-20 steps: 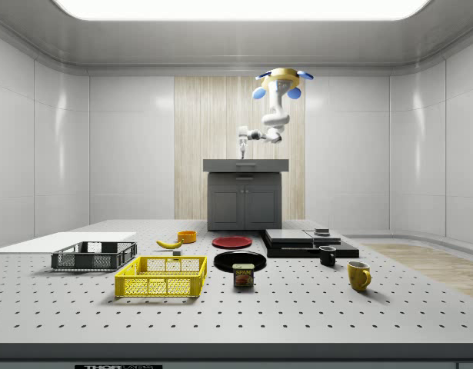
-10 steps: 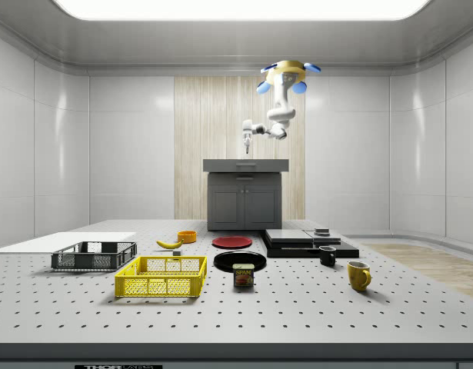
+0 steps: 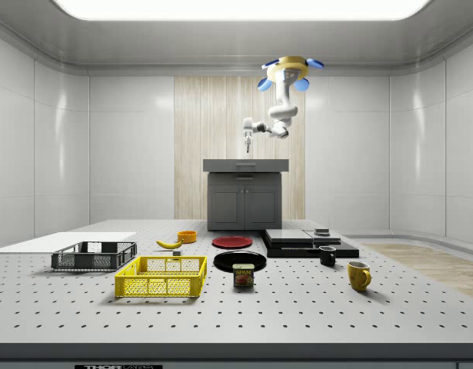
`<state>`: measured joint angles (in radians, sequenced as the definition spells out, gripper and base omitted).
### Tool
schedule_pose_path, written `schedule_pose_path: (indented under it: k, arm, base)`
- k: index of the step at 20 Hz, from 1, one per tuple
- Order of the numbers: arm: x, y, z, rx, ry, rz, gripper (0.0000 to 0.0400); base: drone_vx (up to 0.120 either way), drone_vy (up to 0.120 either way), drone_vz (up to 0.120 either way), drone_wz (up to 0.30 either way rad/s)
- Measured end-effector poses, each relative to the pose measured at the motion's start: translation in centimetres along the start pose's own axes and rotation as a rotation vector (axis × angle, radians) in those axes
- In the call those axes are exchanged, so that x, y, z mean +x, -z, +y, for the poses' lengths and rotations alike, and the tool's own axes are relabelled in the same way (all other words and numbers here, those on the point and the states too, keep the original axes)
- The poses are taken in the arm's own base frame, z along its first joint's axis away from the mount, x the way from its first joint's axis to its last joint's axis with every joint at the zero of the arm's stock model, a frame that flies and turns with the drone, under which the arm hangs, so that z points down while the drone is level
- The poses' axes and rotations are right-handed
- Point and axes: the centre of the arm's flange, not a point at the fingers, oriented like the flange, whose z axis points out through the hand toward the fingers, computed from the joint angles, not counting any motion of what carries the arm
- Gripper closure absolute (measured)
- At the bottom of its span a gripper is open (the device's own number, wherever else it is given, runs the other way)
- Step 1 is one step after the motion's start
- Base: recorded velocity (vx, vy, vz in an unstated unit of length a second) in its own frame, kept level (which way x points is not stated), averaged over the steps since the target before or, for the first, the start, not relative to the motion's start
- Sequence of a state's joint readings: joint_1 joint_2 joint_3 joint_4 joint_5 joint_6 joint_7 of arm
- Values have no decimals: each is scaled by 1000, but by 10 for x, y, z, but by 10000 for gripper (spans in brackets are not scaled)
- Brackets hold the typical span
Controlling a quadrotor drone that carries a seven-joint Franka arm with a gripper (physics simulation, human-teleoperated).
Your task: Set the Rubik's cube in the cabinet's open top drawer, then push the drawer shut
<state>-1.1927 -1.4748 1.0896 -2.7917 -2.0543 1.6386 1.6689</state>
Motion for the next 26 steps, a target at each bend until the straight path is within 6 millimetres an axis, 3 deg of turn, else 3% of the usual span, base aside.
schedule_pose_path:
  k: [11,23,26]
  arm:
    - [0,0,0,0,0,0,0]
    - [0,0,0,0,0,0,0]
    - [0,0,0,0,0,0,0]
  base:
    - [0,120,-22,0]
    - [0,120,-97,0]
    - [0,120,0,0]
